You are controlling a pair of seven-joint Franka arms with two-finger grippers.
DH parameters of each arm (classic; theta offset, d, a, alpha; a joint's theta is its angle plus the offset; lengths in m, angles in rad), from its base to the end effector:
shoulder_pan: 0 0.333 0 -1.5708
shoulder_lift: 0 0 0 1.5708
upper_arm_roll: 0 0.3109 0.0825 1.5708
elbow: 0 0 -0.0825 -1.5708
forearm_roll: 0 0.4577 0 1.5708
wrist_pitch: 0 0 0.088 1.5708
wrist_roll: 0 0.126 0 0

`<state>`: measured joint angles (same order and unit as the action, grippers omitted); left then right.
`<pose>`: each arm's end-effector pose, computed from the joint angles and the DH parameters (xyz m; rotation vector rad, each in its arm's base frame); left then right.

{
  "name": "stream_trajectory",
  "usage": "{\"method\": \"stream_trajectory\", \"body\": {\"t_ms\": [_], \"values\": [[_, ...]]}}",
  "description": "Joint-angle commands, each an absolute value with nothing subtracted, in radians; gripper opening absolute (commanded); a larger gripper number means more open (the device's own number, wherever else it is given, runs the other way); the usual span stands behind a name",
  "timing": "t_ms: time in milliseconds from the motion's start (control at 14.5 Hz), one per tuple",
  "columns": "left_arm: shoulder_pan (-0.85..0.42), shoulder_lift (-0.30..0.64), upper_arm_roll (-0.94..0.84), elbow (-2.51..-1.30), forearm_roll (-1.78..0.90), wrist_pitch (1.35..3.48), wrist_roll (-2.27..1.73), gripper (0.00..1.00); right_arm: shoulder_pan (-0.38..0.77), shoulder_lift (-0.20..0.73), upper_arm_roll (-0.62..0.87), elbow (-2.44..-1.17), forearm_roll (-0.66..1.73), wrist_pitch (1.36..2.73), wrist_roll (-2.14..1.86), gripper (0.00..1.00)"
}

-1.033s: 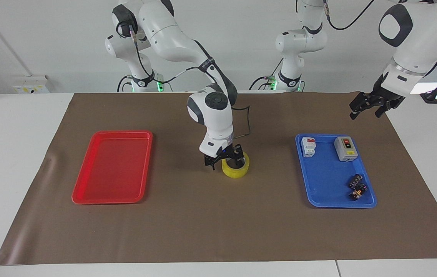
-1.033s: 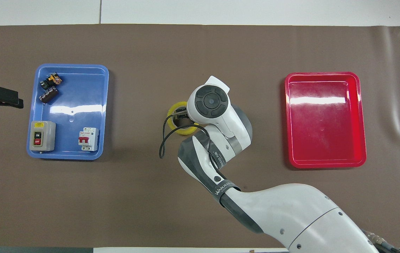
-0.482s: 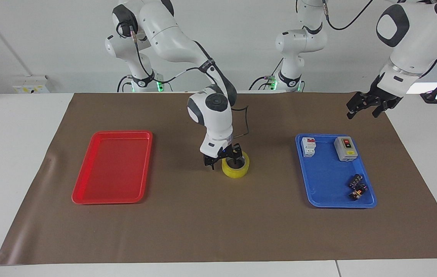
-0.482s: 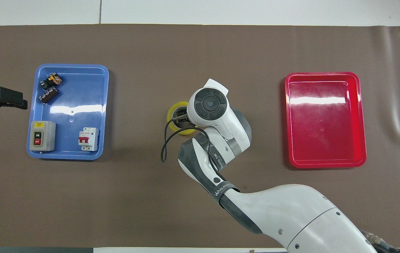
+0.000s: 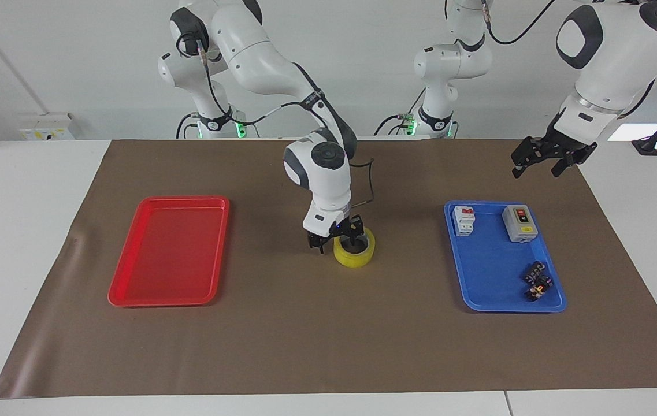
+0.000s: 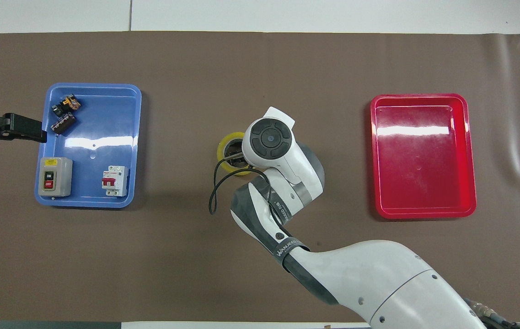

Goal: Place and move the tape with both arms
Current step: 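Carry the yellow tape with the right gripper into the red tray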

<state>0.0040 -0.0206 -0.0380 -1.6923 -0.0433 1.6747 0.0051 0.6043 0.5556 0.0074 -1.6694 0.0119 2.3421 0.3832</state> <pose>0.6276 -0.0265 0.5559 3.0988 -0.0537 0.0037 0.6137 0.4304 0.2257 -3.0524 -0.3361 -0.1488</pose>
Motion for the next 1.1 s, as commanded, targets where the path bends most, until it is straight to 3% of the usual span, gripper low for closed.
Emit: {"method": "stream_trajectory", "body": {"t_ms": [0,138,620,1033], "values": [[0.0,-0.041,-0.032,-1.706,-0.052,1.66,0.015,1.0,0.6,0.557,0.012,-1.683,0.005,2.367,0.362,0.63],[0.0,-0.041,-0.032,-1.706,-0.052,1.66,0.015,1.0,0.597,0.557,0.012,-1.677,0.005,2.355,0.359,0.0],[0.002,-0.041,-0.032,-1.706,-0.052,1.661,0.015,1.0,0.588,0.56,0.012,-1.579,0.005,2.234,0.36,0.0],[0.002,-0.041,-0.032,-1.706,-0.052,1.667,0.015,1.0,0.445,0.437,0.006,-1.532,0.017,2.057,0.359,0.0]]}}
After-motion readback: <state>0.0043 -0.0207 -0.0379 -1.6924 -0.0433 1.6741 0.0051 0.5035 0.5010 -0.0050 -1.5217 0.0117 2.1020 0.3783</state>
